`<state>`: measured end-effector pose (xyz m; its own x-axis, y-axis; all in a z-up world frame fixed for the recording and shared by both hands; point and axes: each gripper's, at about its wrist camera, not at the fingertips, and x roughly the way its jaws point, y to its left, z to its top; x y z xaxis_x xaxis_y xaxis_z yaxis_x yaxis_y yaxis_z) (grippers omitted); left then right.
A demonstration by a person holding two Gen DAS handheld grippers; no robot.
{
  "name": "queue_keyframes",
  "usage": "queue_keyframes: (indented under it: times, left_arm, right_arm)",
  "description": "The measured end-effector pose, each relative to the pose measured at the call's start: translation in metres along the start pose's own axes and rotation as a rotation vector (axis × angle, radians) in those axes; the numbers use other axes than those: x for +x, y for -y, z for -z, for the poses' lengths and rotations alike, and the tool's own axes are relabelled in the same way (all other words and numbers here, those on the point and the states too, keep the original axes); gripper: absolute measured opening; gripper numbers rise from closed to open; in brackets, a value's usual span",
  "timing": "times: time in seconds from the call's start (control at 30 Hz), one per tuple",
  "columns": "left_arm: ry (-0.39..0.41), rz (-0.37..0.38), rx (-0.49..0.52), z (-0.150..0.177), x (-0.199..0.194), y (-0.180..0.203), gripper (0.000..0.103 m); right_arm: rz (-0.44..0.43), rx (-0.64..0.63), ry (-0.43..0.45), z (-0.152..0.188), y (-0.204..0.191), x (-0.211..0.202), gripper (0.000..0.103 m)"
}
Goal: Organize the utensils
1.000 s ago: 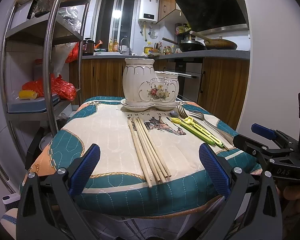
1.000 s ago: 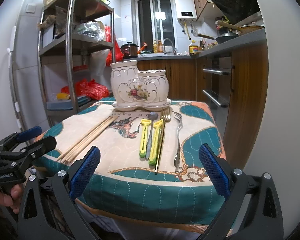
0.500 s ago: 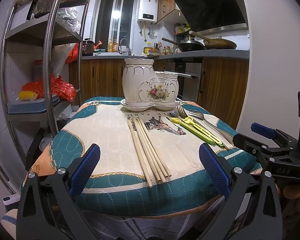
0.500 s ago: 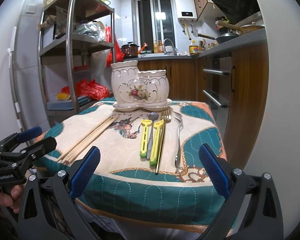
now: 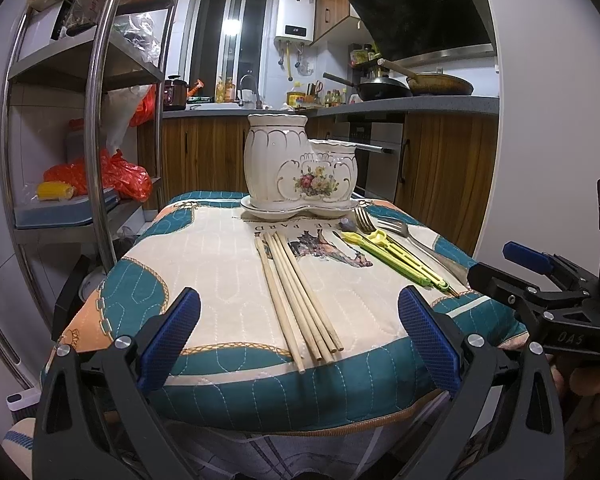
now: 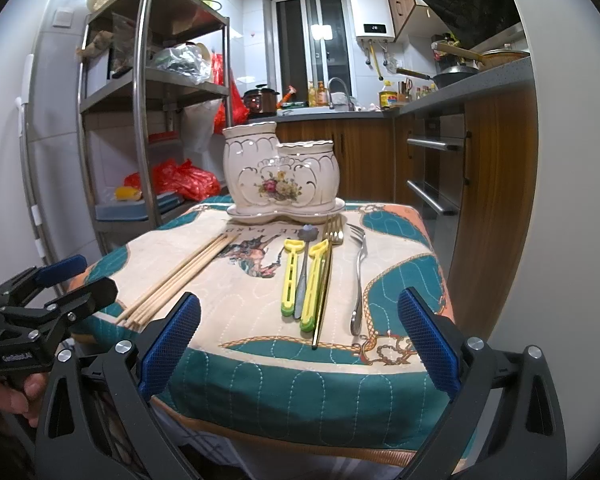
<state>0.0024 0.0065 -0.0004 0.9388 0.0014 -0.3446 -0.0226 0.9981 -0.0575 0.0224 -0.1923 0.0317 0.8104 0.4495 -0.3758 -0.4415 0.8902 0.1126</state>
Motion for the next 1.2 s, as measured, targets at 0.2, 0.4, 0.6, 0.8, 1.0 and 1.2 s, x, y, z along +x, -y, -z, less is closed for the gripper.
queue_keyframes:
  times: [0.2, 0.4, 0.6, 0.8, 1.0, 1.2]
  left_arm:
    - [-0.001, 0.001, 0.001, 0.0, 0.0, -0.001, 0.098]
    - [-0.003, -0.001, 0.001, 0.0, 0.0, -0.002, 0.098]
    - [-0.009, -0.006, 0.005, 0.001, 0.001, -0.002, 0.098]
    - [-0.062, -0.026, 0.02, -0.003, 0.012, -0.008, 0.098]
    - [-0.167, -0.038, 0.028, -0.026, 0.041, -0.026, 0.097]
    - [-0.304, -0.07, 0.074, -0.038, 0.08, -0.035, 0.073]
  right_arm:
    - [0.001, 0.001, -0.001, 0.0, 0.0, 0.0, 0.098]
    - [0.0, 0.001, 0.0, 0.0, 0.0, 0.0, 0.098]
    - [0.003, 0.002, 0.001, 0.0, 0.001, 0.0, 0.098]
    - [-0.014, 0.045, -0.01, -0.005, -0.001, 0.001, 0.098]
    - [-0.043, 0.1, -0.017, -0.01, 0.004, 0.002, 0.098]
    - [-0.047, 0.101, -0.018, -0.01, 0.008, 0.002, 0.098]
